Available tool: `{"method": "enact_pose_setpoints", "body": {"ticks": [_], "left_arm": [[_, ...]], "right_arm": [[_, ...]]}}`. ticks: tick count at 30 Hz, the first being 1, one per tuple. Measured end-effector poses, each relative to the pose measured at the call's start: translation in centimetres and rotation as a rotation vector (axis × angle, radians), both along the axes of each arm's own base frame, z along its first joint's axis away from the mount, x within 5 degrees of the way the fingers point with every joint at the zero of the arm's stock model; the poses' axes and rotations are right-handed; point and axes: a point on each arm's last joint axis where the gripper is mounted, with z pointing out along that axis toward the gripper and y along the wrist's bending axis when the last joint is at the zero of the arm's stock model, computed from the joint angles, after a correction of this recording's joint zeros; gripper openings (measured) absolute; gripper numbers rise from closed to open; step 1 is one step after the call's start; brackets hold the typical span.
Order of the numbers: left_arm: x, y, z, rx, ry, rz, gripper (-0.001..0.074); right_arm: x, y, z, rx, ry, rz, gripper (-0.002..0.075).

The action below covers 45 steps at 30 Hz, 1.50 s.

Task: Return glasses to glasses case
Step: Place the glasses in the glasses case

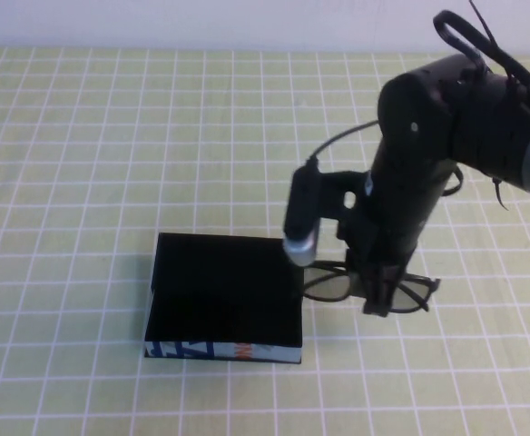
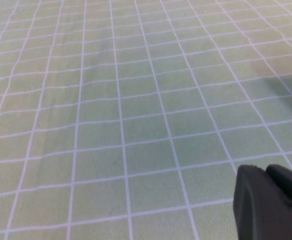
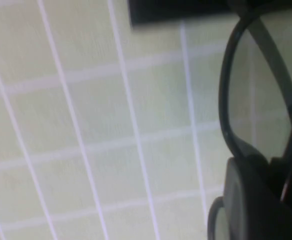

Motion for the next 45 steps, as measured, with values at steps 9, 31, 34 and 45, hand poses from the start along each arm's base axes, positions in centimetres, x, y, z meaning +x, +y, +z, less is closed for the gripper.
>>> {"method": "enact_pose_setpoints", "body": {"ticks": [9, 31, 34, 45], "left_arm": [[0.0, 0.0, 0.0, 0.000, 0.000, 0.000, -0.0002], [0.0, 0.0, 0.0, 0.000, 0.000, 0.000, -0.0002], [0.0, 0.0, 0.0, 0.000, 0.000, 0.000, -0.0002], [0.0, 0.0, 0.0, 0.000, 0.000, 0.000, -0.0002]], "right_arm": [[-3.0, 8.1, 3.4, 0.108, -0.076, 0.098, 0.0044], [-1.4, 14.2, -3.0, 0.012, -0.062, 0.165, 0.0044], [-1.3, 14.2, -3.4, 0.006, -0.056, 0.163, 0.0043], [-1.2, 14.5, -4.8, -0.007, -0.027, 0.155, 0.0043]]}}
